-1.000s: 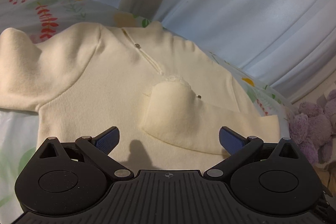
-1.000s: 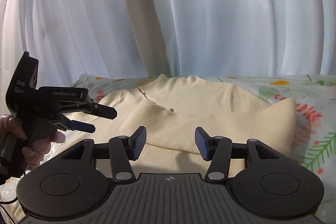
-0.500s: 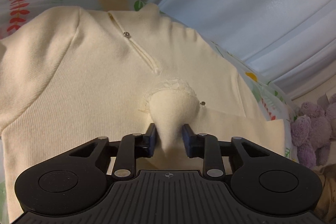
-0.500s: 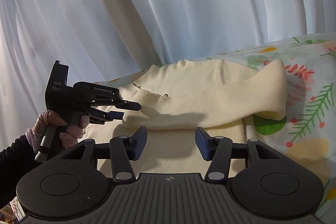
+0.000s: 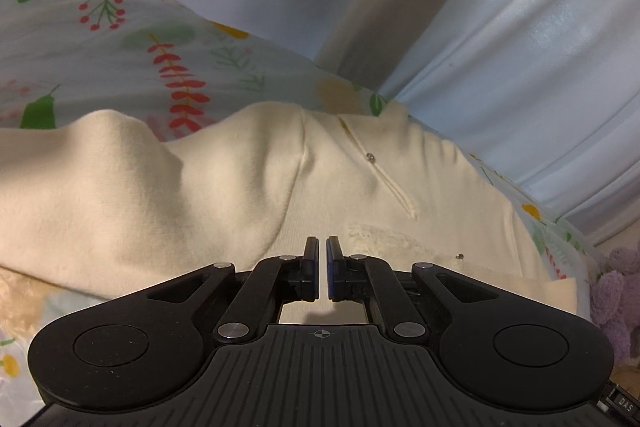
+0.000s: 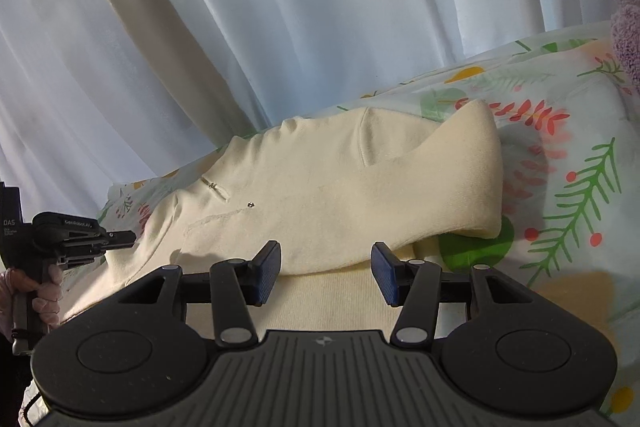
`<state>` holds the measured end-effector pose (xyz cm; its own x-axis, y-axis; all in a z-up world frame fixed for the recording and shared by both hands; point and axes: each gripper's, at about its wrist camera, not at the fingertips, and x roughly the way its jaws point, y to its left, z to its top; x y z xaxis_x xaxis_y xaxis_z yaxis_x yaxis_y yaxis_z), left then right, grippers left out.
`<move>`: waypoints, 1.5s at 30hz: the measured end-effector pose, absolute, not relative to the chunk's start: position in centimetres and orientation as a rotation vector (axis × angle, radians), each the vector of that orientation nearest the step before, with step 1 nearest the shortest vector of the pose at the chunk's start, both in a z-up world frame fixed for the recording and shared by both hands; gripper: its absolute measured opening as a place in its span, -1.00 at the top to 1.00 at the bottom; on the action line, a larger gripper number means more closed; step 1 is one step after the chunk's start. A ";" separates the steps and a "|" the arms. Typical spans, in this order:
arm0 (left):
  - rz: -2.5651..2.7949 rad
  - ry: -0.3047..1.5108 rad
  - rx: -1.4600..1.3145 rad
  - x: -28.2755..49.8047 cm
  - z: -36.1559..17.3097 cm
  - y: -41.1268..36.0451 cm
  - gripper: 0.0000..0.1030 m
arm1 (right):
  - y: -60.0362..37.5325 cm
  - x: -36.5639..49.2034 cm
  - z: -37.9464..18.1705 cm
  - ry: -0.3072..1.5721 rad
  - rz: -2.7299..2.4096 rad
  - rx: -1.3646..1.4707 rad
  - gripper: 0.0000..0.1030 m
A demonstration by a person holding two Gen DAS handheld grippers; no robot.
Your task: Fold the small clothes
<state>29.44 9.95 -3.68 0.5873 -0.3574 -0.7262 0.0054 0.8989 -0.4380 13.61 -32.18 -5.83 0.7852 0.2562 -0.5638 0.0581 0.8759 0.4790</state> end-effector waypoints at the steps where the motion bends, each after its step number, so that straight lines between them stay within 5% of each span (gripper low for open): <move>1: -0.237 0.927 -0.422 29.3 -4.0 9.5 0.63 | -32.4 13.8 -5.9 0.671 0.106 0.515 0.01; 4: -0.293 0.936 -0.435 29.1 -5.2 7.4 -0.18 | -32.6 13.8 -6.0 0.671 0.101 0.523 0.01; 9: -0.332 0.988 -0.474 30.1 -6.9 5.3 -0.19 | -32.5 13.6 -5.8 0.666 0.104 0.521 0.01; 15: -0.393 1.056 -0.516 30.8 -7.4 4.1 0.15 | -33.5 13.1 -6.0 0.639 0.086 0.555 0.01; 18: -0.383 1.062 -0.487 30.9 -7.6 3.3 0.72 | -34.0 13.0 -6.2 0.632 0.075 0.578 0.01; 20: -0.359 1.060 -0.479 30.9 -7.4 3.0 0.88 | -34.2 13.1 -6.2 0.630 0.071 0.580 0.01; 29: -0.185 0.810 -0.374 30.0 -0.7 7.6 0.89 | -35.3 13.6 -5.9 0.607 0.041 0.568 0.01; 45: -0.104 0.911 -0.399 30.4 -4.8 10.9 0.89 | -33.6 21.2 -7.9 0.750 0.016 0.371 0.05</move>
